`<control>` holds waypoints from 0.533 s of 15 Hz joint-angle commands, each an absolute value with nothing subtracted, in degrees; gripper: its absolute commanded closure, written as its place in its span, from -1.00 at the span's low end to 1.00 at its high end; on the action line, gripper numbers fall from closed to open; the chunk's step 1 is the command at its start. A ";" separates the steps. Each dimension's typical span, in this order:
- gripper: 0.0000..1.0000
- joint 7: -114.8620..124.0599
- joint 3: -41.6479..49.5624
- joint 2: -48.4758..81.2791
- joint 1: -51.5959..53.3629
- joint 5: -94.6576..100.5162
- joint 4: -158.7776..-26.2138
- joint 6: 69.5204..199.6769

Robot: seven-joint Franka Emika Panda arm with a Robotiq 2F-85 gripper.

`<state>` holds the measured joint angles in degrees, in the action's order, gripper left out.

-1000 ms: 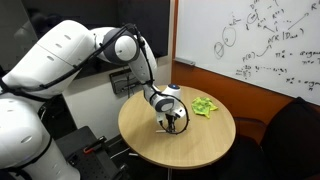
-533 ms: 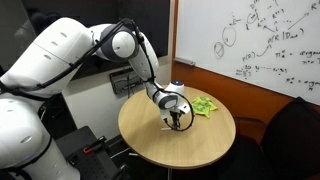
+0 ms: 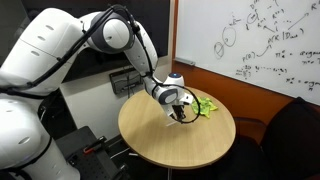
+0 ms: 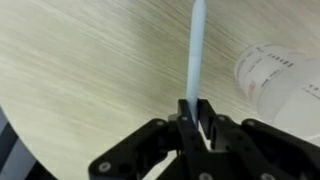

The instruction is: Put the pen in the mug

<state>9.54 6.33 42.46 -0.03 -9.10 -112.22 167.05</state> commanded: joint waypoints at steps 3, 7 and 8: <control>0.92 -9.50 -8.10 36.86 -13.66 -7.67 -118.03 169.94; 0.92 -24.88 -22.48 36.35 -27.20 -9.60 -119.10 167.58; 0.92 -27.76 -25.30 36.70 -29.90 -9.90 -119.34 167.52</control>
